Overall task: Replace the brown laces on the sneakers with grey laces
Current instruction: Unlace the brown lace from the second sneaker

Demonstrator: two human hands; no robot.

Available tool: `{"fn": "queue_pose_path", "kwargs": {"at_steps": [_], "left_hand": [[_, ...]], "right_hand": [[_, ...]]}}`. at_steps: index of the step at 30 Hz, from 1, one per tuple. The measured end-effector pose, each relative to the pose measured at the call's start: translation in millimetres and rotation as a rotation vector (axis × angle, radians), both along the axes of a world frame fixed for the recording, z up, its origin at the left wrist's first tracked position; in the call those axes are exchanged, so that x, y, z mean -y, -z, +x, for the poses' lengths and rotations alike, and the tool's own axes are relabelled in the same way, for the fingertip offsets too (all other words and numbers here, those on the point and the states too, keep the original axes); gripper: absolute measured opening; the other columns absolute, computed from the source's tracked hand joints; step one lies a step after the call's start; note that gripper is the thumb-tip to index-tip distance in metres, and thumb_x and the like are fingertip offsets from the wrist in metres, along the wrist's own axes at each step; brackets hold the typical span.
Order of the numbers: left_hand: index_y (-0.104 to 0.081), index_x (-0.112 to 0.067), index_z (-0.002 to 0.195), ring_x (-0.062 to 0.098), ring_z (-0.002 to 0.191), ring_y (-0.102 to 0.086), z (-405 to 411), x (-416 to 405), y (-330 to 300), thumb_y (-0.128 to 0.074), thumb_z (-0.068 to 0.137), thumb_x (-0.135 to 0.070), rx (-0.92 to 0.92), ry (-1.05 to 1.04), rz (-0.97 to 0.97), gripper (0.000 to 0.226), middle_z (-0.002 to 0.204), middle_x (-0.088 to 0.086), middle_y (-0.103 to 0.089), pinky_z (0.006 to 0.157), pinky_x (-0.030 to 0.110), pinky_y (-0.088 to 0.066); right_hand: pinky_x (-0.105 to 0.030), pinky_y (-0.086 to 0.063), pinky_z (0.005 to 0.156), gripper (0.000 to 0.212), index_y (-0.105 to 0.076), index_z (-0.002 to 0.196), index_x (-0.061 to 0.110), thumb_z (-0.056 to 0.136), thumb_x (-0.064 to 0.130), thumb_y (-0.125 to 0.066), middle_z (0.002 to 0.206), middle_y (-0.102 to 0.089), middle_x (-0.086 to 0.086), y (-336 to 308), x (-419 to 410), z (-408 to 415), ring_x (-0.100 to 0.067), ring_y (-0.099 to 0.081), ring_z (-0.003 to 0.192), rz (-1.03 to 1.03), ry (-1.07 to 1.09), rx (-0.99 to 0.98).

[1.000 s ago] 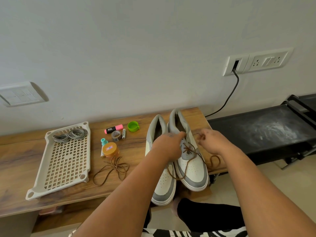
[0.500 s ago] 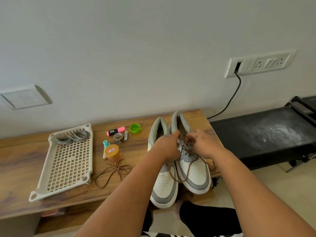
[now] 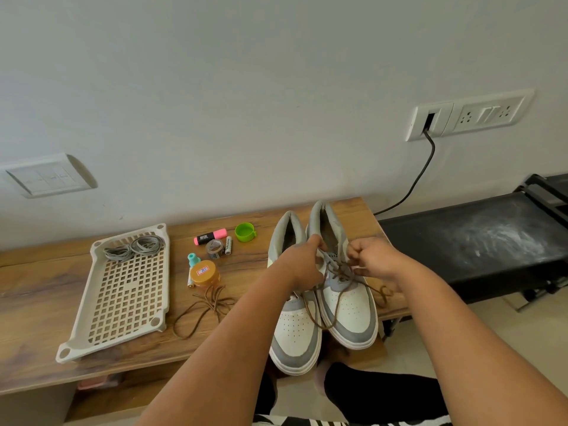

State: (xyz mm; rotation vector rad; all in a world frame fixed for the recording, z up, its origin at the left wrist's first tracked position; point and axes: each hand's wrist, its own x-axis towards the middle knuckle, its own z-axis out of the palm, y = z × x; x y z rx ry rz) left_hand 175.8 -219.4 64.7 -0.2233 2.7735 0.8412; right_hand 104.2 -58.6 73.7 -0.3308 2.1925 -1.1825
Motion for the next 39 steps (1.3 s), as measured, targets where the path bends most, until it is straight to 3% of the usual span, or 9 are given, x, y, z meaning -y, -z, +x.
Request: {"fn": "queue_pose_path", "kwargs": {"at_steps": [3,8,13,17,21,23,26,33,39], "left_hand": [[-0.038,-0.02,0.134,0.025,0.108,-0.06,-2,2,0,-0.062,0.085,-0.007,0.012,0.013,-0.004,0.056,0.124,0.011,-0.063,0.091,0.04,-0.054],[-0.038,-0.022,0.135,0.025,0.107,-0.061,-4,3,1,-0.064,0.085,-0.011,0.009,0.031,-0.03,0.057,0.123,0.011,-0.064,0.09,0.04,-0.054],[-0.039,-0.021,0.134,0.024,0.101,-0.062,-2,-1,1,-0.062,0.091,-0.022,-0.017,-0.003,-0.01,0.049,0.117,0.01,-0.065,0.085,0.035,-0.054],[-0.037,-0.024,0.126,0.02,0.072,-0.07,-1,-14,6,-0.049,0.1,-0.031,-0.011,-0.166,0.236,0.029,0.093,0.01,-0.067,0.06,0.026,-0.053],[-0.04,-0.025,0.119,0.022,0.079,-0.071,-5,-21,12,-0.064,0.093,-0.028,-0.053,-0.24,0.316,0.035,0.096,0.013,-0.068,0.064,0.029,-0.057],[-0.044,-0.025,0.113,0.025,0.082,-0.071,-5,-19,12,-0.069,0.088,-0.018,-0.063,-0.264,0.351,0.036,0.093,0.013,-0.067,0.07,0.036,-0.06],[-0.049,-0.022,0.104,0.018,0.069,-0.06,-5,-15,12,-0.066,0.085,-0.013,-0.125,-0.279,0.315,0.027,0.078,0.005,-0.06,0.069,0.034,-0.058],[-0.041,-0.029,0.104,0.017,0.08,-0.059,-4,-23,17,-0.073,0.083,-0.039,-0.164,-0.218,0.189,0.039,0.087,0.003,-0.061,0.069,0.028,-0.048],[-0.044,-0.025,0.106,0.016,0.076,-0.059,-6,-27,14,-0.07,0.082,-0.017,-0.162,-0.279,0.207,0.036,0.087,0.005,-0.062,0.067,0.03,-0.053]], "right_hand": [[-0.044,-0.054,0.09,0.033,-0.058,0.076,0.01,0.088,-0.011,-0.035,0.101,-0.059,-0.012,8,-20,-7,-0.027,-0.06,0.097,-0.131,0.128,0.181],[-0.029,-0.049,0.079,0.018,-0.07,0.107,0.022,0.094,0.014,-0.06,0.109,-0.065,0.002,11,-18,-5,-0.015,-0.059,0.103,-0.122,0.01,0.021],[-0.005,-0.037,0.056,0.014,-0.069,0.102,0.028,0.089,0.034,-0.068,0.093,-0.064,0.014,4,4,3,0.006,-0.056,0.079,0.167,-0.201,-0.365],[-0.001,-0.036,0.048,0.002,-0.064,0.094,0.026,0.093,0.027,-0.065,0.083,-0.06,0.015,6,5,4,0.006,-0.054,0.07,0.191,-0.214,-0.42],[-0.01,-0.04,0.059,0.007,-0.066,0.094,0.023,0.094,0.028,-0.062,0.09,-0.065,0.008,12,1,1,0.002,-0.057,0.078,0.19,-0.196,-0.369],[-0.026,-0.053,0.077,0.009,-0.068,0.093,0.019,0.093,0.027,-0.064,0.093,-0.069,0.002,18,-4,-3,-0.01,-0.065,0.087,0.097,-0.142,-0.248],[-0.042,-0.053,0.095,0.01,-0.068,0.095,0.013,0.094,0.022,-0.063,0.097,-0.071,-0.006,24,-12,-9,-0.021,-0.067,0.096,-0.053,-0.078,-0.057],[-0.039,-0.052,0.098,0.008,-0.065,0.095,0.009,0.096,0.013,-0.058,0.097,-0.071,-0.011,25,-16,-9,-0.025,-0.067,0.1,-0.196,-0.079,0.101],[-0.032,-0.053,0.094,0.01,-0.063,0.1,0.006,0.097,0.011,-0.055,0.1,-0.069,-0.013,24,-15,-10,-0.023,-0.066,0.099,-0.219,-0.055,0.175]]}}
